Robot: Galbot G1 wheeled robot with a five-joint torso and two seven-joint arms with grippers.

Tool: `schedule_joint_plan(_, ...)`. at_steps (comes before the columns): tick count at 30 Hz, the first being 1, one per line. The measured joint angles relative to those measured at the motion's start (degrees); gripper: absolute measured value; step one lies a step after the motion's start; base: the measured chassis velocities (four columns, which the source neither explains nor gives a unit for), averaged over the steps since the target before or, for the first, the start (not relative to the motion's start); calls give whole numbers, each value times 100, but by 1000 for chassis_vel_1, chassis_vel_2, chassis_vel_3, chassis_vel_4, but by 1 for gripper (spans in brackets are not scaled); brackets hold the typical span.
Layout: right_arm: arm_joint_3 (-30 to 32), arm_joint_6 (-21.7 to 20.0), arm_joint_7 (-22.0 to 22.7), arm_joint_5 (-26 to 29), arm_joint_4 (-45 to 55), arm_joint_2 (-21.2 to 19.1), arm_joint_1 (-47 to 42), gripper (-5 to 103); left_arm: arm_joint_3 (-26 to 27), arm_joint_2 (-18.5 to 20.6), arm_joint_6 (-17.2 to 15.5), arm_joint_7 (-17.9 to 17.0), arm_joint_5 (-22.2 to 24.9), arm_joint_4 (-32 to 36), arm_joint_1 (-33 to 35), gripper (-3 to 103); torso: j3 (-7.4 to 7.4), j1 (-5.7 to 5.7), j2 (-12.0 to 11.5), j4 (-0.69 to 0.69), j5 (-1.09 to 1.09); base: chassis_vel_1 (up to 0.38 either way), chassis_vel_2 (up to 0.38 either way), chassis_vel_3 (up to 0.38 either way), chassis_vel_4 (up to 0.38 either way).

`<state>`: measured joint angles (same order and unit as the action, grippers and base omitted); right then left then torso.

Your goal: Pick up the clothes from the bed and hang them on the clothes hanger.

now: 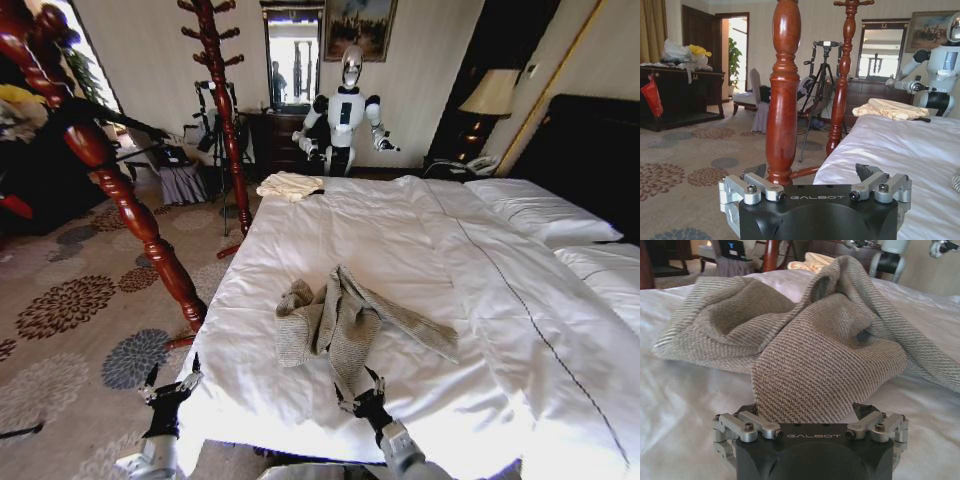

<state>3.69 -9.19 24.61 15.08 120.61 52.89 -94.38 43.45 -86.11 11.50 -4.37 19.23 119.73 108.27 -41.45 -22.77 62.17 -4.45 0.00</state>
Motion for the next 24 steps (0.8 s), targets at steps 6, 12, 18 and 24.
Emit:
schedule_joint_plan(6, 242, 220, 74, 114, 284, -46, -93, 86, -29, -1, -16, -15, 14, -42, -30, 100, 0, 0, 0, -2, -1, 0, 0, 0, 0)
schedule_joint_plan(12, 452, 469, 116, 133, 491, -61, -154, 64, -81, -29, -19, -15, -56, -62, -48, 100, 0, 0, 0, -2, 0, 0, 0, 0, 0)
schedule_joint_plan(18, 631, 565, 160, 308, 485, -75, -106, 48, -69, -19, -2, -15, -58, -78, -34, 100, 0, 0, 0, -2, 0, 0, 0, 0, 0)
schedule_joint_plan(24, 946, 678, 218, 996, 468, -76, -19, 27, -64, -6, 13, -15, -52, -64, -15, 100, 0, 0, 0, -2, 0, 0, 0, 0, 0)
